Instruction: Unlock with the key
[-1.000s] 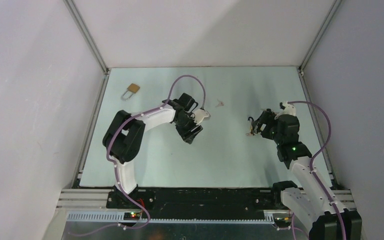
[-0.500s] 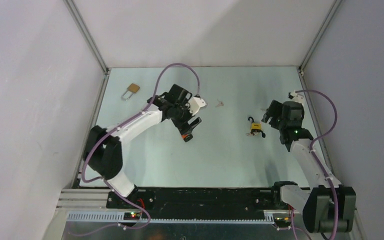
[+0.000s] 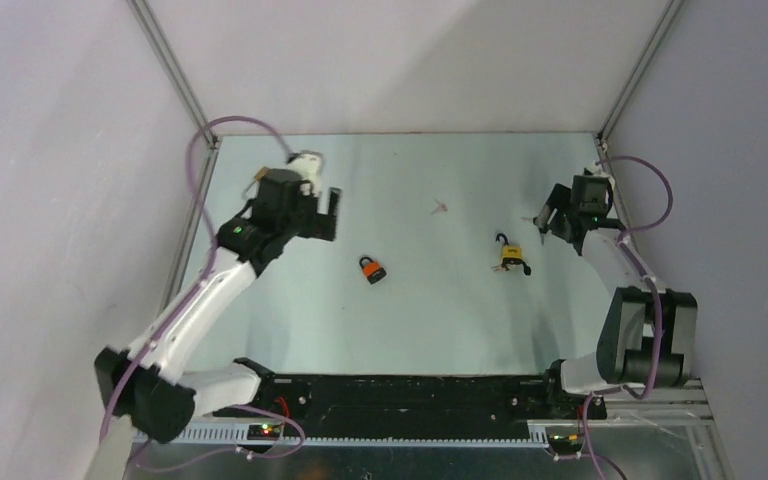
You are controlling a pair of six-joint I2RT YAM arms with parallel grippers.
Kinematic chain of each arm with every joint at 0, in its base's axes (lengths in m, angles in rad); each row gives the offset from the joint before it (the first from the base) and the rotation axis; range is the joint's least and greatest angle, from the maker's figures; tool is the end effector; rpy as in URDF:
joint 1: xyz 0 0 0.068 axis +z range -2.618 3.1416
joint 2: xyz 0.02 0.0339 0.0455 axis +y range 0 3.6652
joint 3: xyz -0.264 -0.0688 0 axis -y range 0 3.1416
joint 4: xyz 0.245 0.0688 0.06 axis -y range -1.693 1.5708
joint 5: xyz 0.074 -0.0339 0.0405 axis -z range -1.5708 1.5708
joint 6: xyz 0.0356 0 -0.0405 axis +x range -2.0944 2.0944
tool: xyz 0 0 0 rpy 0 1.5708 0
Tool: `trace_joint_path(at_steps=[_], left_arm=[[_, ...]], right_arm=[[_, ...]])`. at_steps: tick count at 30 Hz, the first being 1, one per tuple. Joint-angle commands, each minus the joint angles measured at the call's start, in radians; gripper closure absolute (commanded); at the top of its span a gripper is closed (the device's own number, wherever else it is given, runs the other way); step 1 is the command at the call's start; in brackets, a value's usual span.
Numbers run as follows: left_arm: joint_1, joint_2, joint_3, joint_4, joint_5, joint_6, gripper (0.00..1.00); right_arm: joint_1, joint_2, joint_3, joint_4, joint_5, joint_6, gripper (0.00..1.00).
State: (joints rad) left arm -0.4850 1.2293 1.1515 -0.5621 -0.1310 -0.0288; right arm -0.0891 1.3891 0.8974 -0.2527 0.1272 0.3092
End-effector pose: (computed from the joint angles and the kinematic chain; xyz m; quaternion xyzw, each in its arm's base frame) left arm 0.2394 -0.1209 0.3378 0.1730 0.8753 -0.0572 0.4480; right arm 0.2954 -0.0309 0.2363 0.2058 0.8909 -0.0138 0.4047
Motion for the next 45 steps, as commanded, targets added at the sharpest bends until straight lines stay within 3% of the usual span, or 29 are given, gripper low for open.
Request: trace_joint_path(at_steps=[1, 8, 14, 30, 34, 39, 41, 45], left_arm=[[0.103, -0.214, -0.11, 0.049, -0.205, -0.269, 0.01], [0.124, -0.534, -0.334, 0.084, -0.452, -0.308, 0.0], [0.125, -0.713, -0.465, 0.183, -0.457, -0.318, 0.0], [0.126, -0.672, -0.496, 0.194, -0.416, -0.3, 0.0], [0.126, -0.662, -0.5, 0.201, -0.402, -0.299, 0.0], [0.126, -0.66, -0.495, 0.219, -0.346, -0.285, 0.0], [0.126, -0.658, -0.494, 0.232, -0.307, -0.287, 0.0], [0.126, -0.649, -0.489, 0.263, -0.21, -0.317, 0.0]], right_arm=[[-0.029, 0.095, 0.105, -0.025, -0.037, -0.076, 0.21], [-0.043, 0.293, 0.25, -0.097, -0.13, -0.148, 0.31], [-0.044, 0.419, 0.344, -0.138, -0.146, -0.191, 0.47], [-0.017, 0.611, 0.474, -0.226, -0.13, -0.265, 0.52], [-0.015, 0.631, 0.487, -0.24, -0.135, -0.272, 0.63], [-0.007, 0.586, 0.487, -0.231, -0.172, -0.262, 0.94], [-0.004, 0.557, 0.487, -0.222, -0.196, -0.249, 1.0], [0.009, 0.49, 0.484, -0.186, -0.258, -0.207, 1.0]])
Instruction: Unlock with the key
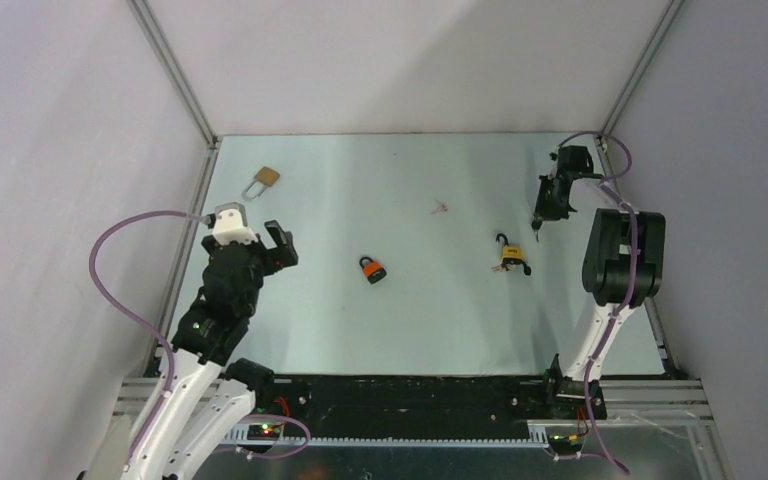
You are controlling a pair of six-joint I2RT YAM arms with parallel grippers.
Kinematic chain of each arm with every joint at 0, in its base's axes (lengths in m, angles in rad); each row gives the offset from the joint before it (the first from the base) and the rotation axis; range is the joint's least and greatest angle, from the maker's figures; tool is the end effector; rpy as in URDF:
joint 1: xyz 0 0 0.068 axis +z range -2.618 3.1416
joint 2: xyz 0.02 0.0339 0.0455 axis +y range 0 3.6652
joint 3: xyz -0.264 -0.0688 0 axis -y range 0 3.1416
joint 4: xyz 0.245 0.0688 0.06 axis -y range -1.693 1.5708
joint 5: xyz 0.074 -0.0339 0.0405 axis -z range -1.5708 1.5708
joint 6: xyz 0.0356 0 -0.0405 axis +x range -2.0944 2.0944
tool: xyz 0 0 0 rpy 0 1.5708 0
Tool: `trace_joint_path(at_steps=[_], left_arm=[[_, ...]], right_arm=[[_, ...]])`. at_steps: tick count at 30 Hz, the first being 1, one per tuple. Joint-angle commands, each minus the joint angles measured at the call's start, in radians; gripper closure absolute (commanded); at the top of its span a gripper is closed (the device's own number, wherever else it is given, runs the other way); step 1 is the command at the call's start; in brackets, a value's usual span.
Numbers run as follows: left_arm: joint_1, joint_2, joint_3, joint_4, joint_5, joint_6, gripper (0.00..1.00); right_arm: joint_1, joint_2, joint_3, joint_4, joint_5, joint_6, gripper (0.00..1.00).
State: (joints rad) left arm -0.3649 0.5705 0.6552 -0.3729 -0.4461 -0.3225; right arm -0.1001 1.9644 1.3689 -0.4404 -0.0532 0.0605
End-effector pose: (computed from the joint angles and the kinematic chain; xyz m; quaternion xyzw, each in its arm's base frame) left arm 0.1350 -0.0351 0.3064 -0.1157 0.7841 -0.0297 0.6090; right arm 0.4117 -0.0394 0.1753 0.0703 0.9616 0.0204 0.2646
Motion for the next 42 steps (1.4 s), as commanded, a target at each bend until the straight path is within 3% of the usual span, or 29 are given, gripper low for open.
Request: trace_joint_path(at_steps=[1, 10, 15, 23, 29, 36, 38, 42], left_arm=[[0.006, 0.016, 0.009, 0.086, 0.116, -0.037, 0.0], [0.005, 0.055, 0.021, 0.116, 0.214, -0.086, 0.0], [0.006, 0.06, 0.02, 0.132, 0.226, -0.105, 0.01], [0.006, 0.107, 0.017, 0.154, 0.265, -0.168, 0.01], [0.006, 0.116, 0.009, 0.159, 0.266, -0.173, 0.01], [0.006, 0.11, 0.0, 0.163, 0.26, -0.16, 0.01], [0.006, 0.11, -0.001, 0.164, 0.256, -0.155, 0.01], [0.005, 0.11, -0.002, 0.163, 0.236, -0.129, 0.01]], right_arm=[[0.024, -0.111, 0.011, 0.015, -0.1, 0.059, 1.0], [0.056, -0.215, -0.027, 0.068, -0.164, 0.118, 1.0], [0.092, -0.293, -0.093, 0.132, -0.273, 0.174, 1.0], [0.368, -0.4, -0.266, 0.375, -0.353, 0.307, 1.0], [0.565, -0.388, -0.452, 0.631, -0.327, 0.337, 1.0], [0.715, -0.433, -0.736, 0.769, -0.256, 0.313, 1.0], [0.751, -0.479, -0.798, 0.759, -0.213, 0.3, 0.96], [0.805, -0.598, -0.862, 0.642, -0.108, 0.278, 0.73]])
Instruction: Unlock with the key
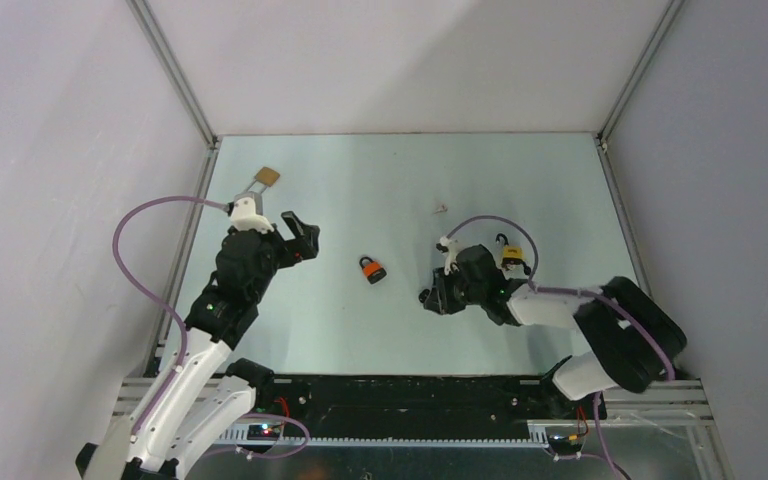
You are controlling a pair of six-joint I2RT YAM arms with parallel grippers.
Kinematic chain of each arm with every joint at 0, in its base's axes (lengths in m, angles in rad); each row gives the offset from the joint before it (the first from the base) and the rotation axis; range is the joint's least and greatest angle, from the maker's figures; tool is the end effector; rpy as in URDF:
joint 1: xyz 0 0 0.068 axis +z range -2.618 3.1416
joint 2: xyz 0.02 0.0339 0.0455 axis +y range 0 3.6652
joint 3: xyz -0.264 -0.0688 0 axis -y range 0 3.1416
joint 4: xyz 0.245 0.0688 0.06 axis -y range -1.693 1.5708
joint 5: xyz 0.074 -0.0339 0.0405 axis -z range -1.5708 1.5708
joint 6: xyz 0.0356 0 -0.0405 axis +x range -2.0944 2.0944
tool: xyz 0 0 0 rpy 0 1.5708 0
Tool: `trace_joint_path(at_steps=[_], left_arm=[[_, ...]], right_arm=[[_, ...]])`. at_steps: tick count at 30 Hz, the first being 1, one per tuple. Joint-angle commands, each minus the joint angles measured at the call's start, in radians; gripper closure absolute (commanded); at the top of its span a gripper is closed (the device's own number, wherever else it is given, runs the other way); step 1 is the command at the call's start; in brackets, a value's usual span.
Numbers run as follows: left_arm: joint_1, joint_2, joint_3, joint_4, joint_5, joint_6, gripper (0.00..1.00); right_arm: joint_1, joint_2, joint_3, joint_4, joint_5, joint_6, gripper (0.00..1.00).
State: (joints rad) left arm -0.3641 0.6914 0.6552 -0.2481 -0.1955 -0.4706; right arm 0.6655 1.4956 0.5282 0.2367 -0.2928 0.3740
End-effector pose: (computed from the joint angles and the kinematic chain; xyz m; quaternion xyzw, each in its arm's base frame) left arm 0.1596 -0.0534 0.3024 -0.1008 0.7921 -0.1706 0.5773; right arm 0.2053 0.1742 0.1369 -0.1900 0.8851 0.3160 0.2840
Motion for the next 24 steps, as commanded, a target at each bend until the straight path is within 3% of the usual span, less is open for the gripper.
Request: trace_joint_path(at_steps=[1, 6, 10, 15, 24], left_arm=[[0.005, -0.012, -0.001, 0.038, -0.024, 0.031, 0.01], [0.005, -0.021, 0.007, 0.039, -0.061, 0.076, 0.01], [0.005, -0.013, 0.01, 0.039, -0.09, 0.108, 0.01], [0.005, 0.006, 0.006, 0.039, -0.119, 0.108, 0.01], [0.005, 0.013, -0.013, 0.04, -0.137, 0.088, 0.01]], right_arm=[[0.048, -0.15, -0.023, -0.06, 0.175, -0.055, 0.66], [0.071, -0.284, 0.027, -0.279, 0.341, -0.1, 0.44], [0.09, -0.252, 0.197, -0.515, 0.47, -0.03, 0.4], [0.181, -0.095, 0.401, -0.751, 0.59, 0.096, 0.35], [0.236, 0.153, 0.604, -0.853, 0.662, 0.315, 0.32]])
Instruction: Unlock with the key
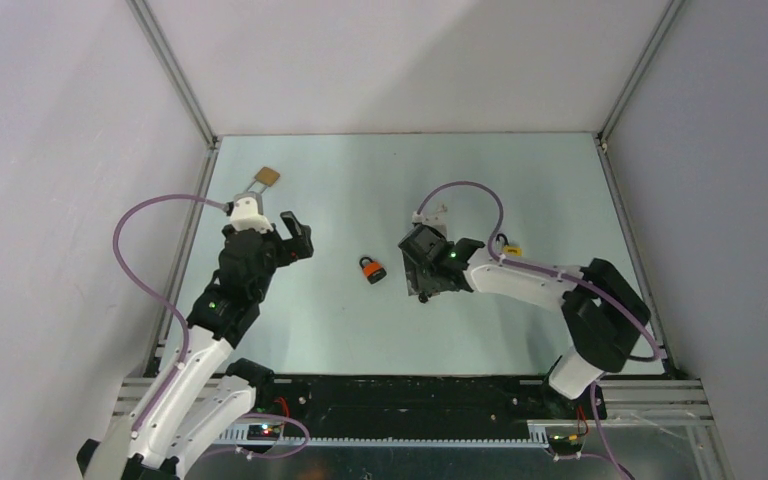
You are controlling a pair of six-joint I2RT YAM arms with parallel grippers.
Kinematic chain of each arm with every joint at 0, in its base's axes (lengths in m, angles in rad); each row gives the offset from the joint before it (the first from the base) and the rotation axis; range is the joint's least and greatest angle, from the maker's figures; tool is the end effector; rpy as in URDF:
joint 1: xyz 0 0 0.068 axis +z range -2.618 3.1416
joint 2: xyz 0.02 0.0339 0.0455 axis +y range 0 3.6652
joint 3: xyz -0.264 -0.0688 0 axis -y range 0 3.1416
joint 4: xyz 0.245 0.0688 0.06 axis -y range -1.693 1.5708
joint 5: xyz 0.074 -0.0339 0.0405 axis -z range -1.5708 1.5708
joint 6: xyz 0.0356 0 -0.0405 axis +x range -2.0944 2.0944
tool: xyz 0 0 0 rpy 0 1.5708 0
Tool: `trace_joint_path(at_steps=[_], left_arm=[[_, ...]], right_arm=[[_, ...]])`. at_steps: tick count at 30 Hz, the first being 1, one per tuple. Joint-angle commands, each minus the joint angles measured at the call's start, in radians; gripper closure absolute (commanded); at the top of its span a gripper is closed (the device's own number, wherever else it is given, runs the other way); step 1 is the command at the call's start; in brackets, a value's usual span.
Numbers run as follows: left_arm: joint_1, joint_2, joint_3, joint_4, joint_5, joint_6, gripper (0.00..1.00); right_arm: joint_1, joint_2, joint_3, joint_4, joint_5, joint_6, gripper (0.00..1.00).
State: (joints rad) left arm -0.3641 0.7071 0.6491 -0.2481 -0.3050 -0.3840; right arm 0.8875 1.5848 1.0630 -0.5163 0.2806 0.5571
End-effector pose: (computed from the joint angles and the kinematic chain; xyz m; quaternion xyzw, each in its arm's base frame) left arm 0.1629 -0.0507 0.2982 -0.0977 0.7963 -0.0994 0.5886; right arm 0.2103 0.2427 0.2142 -0.1208 0.9483 0.0711 0.2847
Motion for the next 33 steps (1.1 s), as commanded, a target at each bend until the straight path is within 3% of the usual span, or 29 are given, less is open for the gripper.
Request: trace_joint_path(at_steps=[1, 12, 20, 26, 33], left_arm=[[0.005, -0.004, -0.008, 0.041, -0.027, 0.002, 0.01], [-0.016, -0.031, -0.015, 0.049, -0.037, -0.003, 0.01], [-0.045, -0.039, -0.017, 0.052, -0.04, 0.001, 0.01], [-0.056, -0.034, -0.017, 0.053, -0.024, -0.008, 0.01], [-0.064, -0.01, -0.014, 0.054, 0.044, -0.047, 0.01]], right_arm=[[0.016, 0.078, 0.078, -0.107, 0.108, 0.157, 0.33], [0.023, 0.262, 0.172, -0.135, 0.135, 0.278, 0.47], [0.025, 0.308, 0.172, -0.158, 0.119, 0.326, 0.68], [0.039, 0.225, 0.117, -0.078, 0.14, 0.285, 0.89], [0.038, 0.086, -0.009, 0.136, 0.087, 0.153, 1.0]])
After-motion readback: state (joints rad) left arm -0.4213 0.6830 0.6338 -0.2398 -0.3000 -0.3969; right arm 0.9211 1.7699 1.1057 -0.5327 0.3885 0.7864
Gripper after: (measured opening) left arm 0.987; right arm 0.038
